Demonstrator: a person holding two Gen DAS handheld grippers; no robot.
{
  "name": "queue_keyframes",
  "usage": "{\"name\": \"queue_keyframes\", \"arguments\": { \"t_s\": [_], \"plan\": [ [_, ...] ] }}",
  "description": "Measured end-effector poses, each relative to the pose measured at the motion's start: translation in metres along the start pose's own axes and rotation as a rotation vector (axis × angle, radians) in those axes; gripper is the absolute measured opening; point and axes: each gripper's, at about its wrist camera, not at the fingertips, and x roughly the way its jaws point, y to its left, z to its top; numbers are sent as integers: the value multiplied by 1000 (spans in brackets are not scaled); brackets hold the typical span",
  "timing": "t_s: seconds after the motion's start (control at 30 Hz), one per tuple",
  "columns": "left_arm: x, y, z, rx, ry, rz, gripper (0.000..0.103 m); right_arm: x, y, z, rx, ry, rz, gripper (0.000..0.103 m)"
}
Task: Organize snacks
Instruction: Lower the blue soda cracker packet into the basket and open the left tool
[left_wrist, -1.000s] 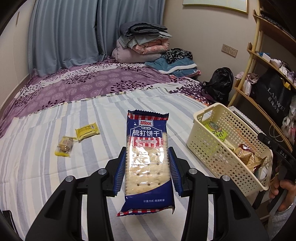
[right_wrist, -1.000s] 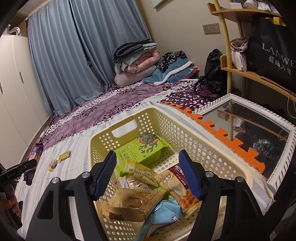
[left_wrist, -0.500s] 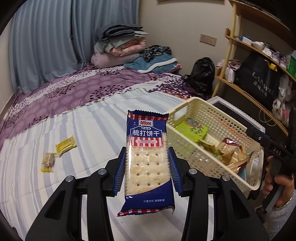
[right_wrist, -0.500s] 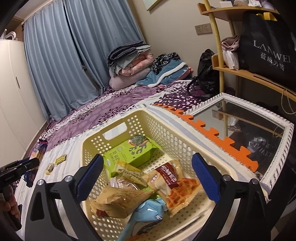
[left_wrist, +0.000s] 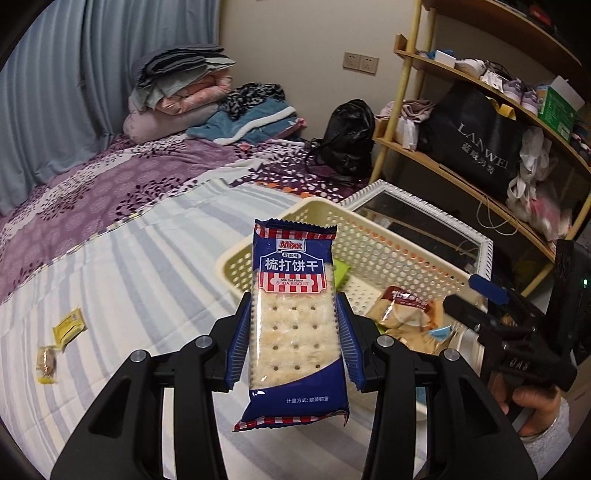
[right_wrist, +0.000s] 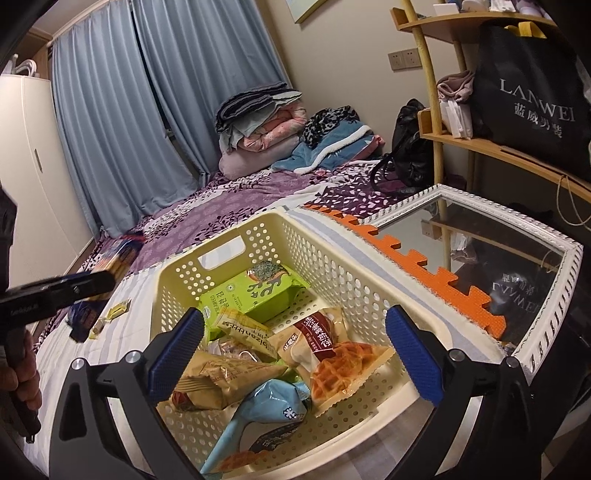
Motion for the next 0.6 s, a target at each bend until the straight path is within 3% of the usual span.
{"name": "queue_keyframes", "arguments": {
  "t_s": [0.23,0.3,0.37,0.6],
  "plan": [
    [23,-18,18,-5,11,-50,45,-3,0,-4,6,-6,9,98],
    [30,-21,22,-21,7,-81,53,-3,-2,-3,10,-5,7,98],
    [32,-20,23,-43,-5,-97,92,-3,-4,-3,16,-4,4,98],
    [37,9,14,-113,19,-26,95,-3,-4,-1,26,-8,-1,98]
  ]
}}
